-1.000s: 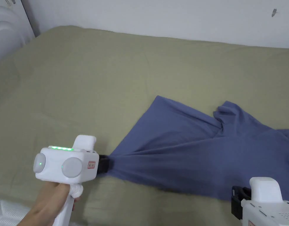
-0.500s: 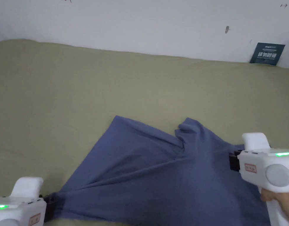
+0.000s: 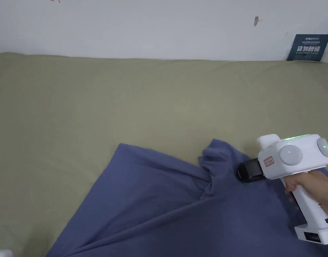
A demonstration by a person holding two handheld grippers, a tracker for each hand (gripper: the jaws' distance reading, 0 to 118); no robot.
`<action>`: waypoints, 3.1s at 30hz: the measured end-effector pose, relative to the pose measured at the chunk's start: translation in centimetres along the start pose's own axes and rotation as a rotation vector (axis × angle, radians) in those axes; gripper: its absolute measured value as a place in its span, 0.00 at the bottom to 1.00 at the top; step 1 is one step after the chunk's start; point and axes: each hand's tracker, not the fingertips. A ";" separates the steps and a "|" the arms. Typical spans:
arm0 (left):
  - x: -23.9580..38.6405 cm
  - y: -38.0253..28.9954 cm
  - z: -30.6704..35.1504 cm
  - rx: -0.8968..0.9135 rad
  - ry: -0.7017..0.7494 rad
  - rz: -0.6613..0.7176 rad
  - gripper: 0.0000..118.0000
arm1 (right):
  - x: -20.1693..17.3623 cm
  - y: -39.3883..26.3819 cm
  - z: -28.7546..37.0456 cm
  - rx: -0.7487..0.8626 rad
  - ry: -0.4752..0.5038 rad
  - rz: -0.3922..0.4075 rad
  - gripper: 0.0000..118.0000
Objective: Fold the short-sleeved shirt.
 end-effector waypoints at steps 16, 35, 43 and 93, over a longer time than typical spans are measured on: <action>0.4 2.2 6.0 0.108 -0.010 0.013 0.05 | 0.4 -2.4 16.9 0.319 -0.015 0.001 0.00; 7.7 21.9 29.5 0.601 0.005 -0.060 0.05 | 2.3 -5.0 52.7 0.862 -0.283 -0.055 0.00; 10.0 28.0 31.4 0.638 0.127 -0.062 0.05 | 3.7 1.5 54.3 0.920 -0.356 -0.109 0.00; 8.7 29.6 -2.8 0.397 0.172 -0.080 0.05 | 5.9 3.7 18.6 0.605 -0.242 -0.254 0.00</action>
